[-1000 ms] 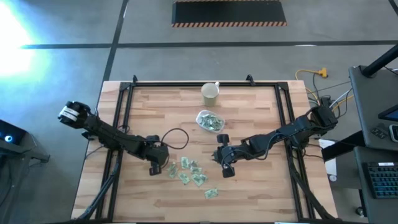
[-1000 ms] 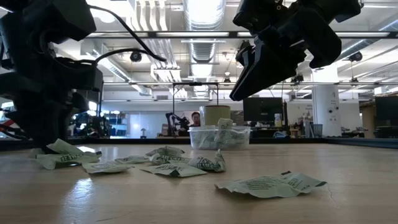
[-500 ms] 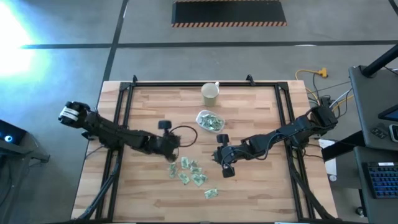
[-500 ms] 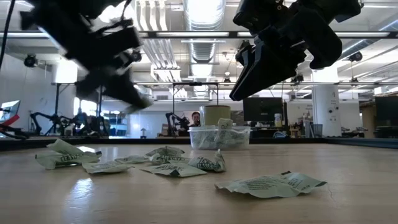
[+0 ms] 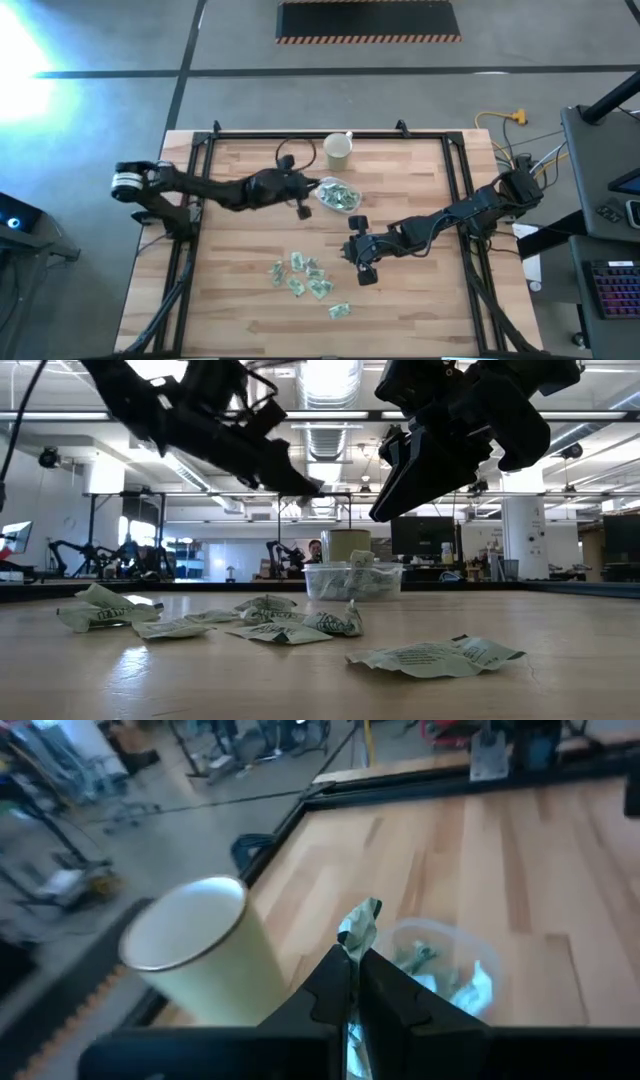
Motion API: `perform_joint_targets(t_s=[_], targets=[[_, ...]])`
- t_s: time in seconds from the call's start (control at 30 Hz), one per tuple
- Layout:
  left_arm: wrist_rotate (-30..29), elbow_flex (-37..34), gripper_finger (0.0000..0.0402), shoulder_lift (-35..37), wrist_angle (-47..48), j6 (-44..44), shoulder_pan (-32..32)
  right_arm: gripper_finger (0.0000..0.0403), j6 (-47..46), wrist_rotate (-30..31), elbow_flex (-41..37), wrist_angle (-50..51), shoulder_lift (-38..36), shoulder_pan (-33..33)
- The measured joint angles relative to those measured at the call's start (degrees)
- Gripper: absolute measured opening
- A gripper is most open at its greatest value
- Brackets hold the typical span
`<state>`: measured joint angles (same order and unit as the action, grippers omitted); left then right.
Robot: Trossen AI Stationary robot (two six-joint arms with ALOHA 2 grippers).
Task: Pick and place items into bin
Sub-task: Put the green stevia packet into the transparent bin
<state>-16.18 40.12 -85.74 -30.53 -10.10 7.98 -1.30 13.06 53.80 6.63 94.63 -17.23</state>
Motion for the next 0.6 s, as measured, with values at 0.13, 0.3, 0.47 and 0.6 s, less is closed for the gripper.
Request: perform_joint_targets(t_s=[0.13,0.3,0.47,0.6], targets=[[3.4,2.6,0.0000,-6.2,-2.4,2.8,2.5,0.0068,0.0,0.0,0.0,0.0,0.0,0.0],[4.3,6.5,0.0000,-13.3,-1.2,3.7,2.7,0.0068,0.0,0.0,0.0,0.0,0.0,0.0],[4.3,8.7,0.0000,-16.4,-0.8,3.7,2.7,0.0068,0.0,0.0,0.0,0.0,0.0,0.0],[4.3,9.6,0.0000,-16.7,2.2,3.7,2.8,0.0068,0.0,0.0,0.0,0.0,0.0,0.0]])
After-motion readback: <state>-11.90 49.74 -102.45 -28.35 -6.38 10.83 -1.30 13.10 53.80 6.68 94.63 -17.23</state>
